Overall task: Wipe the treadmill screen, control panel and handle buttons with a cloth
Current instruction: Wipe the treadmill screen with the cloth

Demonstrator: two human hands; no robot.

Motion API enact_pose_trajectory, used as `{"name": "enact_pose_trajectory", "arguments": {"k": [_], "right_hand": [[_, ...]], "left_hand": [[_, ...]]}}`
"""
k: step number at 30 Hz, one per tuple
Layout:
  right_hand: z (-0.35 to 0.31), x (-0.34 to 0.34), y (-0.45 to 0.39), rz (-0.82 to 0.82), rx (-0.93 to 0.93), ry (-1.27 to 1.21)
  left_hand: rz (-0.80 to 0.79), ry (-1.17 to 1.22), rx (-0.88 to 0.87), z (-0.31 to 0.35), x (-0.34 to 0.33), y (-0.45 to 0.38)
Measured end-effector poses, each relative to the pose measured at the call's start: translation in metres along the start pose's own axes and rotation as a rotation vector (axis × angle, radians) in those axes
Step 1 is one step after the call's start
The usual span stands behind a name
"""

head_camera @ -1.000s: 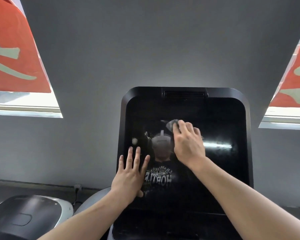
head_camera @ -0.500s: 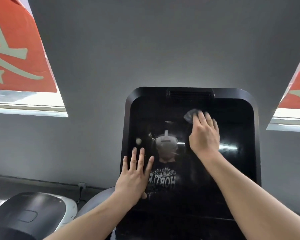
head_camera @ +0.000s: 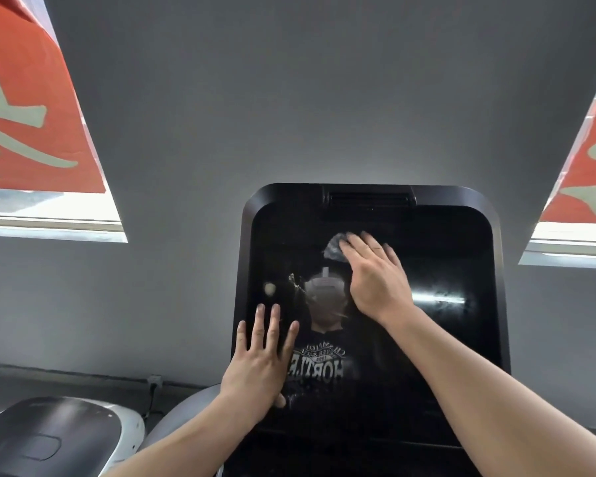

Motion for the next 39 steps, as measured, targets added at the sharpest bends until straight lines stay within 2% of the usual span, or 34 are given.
{"name": "enact_pose_trajectory", "arguments": {"k": [4, 5, 8, 10, 12, 14, 17, 21, 22, 24, 26, 29, 31, 35, 38, 39], "right_hand": [[-0.007, -0.001, 0.004, -0.058, -0.035, 0.021], [-0.008, -0.002, 0.004, -0.072, -0.044, 0.008], [-0.006, 0.005, 0.002, -0.134, -0.073, -0.089], [-0.006, 0.013, 0.002, -0.186, -0.04, -0.136], [0.008, 0.024, 0.002, -0.204, -0.064, -0.321], [0.04, 0.042, 0.001, -0.124, -0.098, -0.383], [0.092, 0.062, 0.0, 0.064, -0.091, -0.073], [0.125, 0.04, 0.006, 0.039, -0.072, 0.152], [0.127, 0.035, 0.007, 0.049, -0.059, 0.171], [0.13, 0.026, 0.007, 0.058, -0.073, 0.191], [0.131, 0.021, 0.007, 0.067, -0.097, 0.199], [0.132, 0.022, 0.006, 0.073, -0.089, 0.22], [0.134, 0.03, 0.004, 0.073, -0.057, 0.235], [0.137, 0.031, 0.004, 0.066, -0.031, 0.248], [0.137, 0.022, 0.009, 0.115, -0.057, 0.231], [0.136, 0.022, 0.009, 0.134, -0.063, 0.222]], "left_hand": [[-0.069, -0.052, 0.02, 0.008, 0.026, 0.007], [-0.018, -0.037, 0.007, 0.012, 0.048, 0.002], [0.366, 0.097, -0.133, 0.029, 0.136, -0.028], [0.475, 0.209, -0.219, 0.035, 0.176, -0.057], [0.399, 0.254, -0.274, 0.041, 0.187, -0.087], [0.309, 0.225, -0.266, 0.047, 0.179, -0.111], [0.349, 0.145, -0.25, 0.059, 0.166, -0.128], [0.624, -0.121, -0.454, 0.081, 0.172, -0.115], [0.7, -0.139, -0.447, 0.072, 0.184, -0.113], [0.803, -0.057, -0.326, 0.04, 0.21, -0.117], [0.802, 0.054, -0.259, 0.03, 0.216, -0.122], [0.716, -0.011, -0.423, 0.076, 0.182, -0.12], [0.74, -0.029, -0.472, 0.071, 0.183, -0.121], [0.807, 0.156, -0.283, 0.03, 0.193, -0.134], [0.666, 0.084, -0.415, 0.083, 0.149, -0.129], [0.676, 0.084, -0.442, 0.081, 0.15, -0.126]]}}
Point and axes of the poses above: each hand's wrist, its own y-axis away from the middle knuckle, its own x-axis out of the back of the hand, z = x × y, the point moved 10 cm from there along -y, towards the middle knuckle, and after that the axes turned 2 degrees about -x, right-handed, at the moved point
